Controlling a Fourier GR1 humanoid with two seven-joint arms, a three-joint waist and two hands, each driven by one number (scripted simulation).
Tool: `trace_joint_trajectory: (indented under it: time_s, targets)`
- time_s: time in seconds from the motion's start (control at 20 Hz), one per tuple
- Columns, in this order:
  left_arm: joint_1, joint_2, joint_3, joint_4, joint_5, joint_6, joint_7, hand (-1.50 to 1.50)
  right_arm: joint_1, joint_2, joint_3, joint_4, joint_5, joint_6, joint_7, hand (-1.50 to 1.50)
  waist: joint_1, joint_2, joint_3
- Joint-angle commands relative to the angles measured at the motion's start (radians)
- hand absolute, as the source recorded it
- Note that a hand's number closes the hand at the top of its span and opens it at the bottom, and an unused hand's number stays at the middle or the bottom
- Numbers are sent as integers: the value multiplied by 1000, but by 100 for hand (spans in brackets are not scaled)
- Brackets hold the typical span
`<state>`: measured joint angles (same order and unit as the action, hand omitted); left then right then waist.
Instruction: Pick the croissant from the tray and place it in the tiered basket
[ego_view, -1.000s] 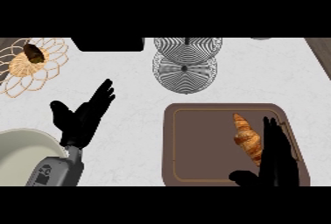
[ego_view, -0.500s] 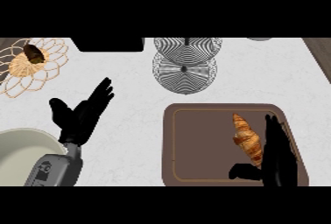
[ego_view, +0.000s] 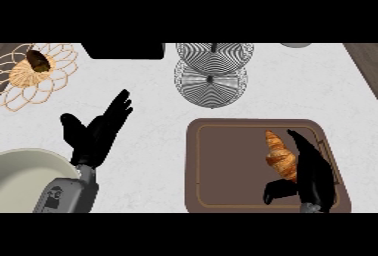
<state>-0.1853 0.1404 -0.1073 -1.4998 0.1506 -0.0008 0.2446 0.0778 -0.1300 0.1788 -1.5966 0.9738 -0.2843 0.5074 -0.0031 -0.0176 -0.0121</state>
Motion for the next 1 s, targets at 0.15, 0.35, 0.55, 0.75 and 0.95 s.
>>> trace_joint_trajectory:
  time_s: [0.15, 0.35, 0.55, 0.75, 0.95]
  targets:
    - [56, -9, -11, -27, -12, -15, -2, 0, -39, 15, 47, 119, 56, -64, -111, 150, 9, 17, 12]
    - [34, 9, 29, 50, 4, -55, -55, 0, -29, 34, 56, 125, 101, -90, -93, 150, 2, 19, 12]
    - [81, -38, -18, -30, -38, 3, -26, 0, 64, 25, 46, 29, 45, -143, -164, 150, -1, 16, 12]
    - [-53, -9, 53, 82, -1, -42, -12, 0, -18, 37, 36, -35, 40, -59, -112, 150, -4, 19, 12]
    - [-1, -13, 30, 36, -19, -29, -13, 0, -8, -8, 85, -29, 106, 193, 46, 150, 2, 19, 10]
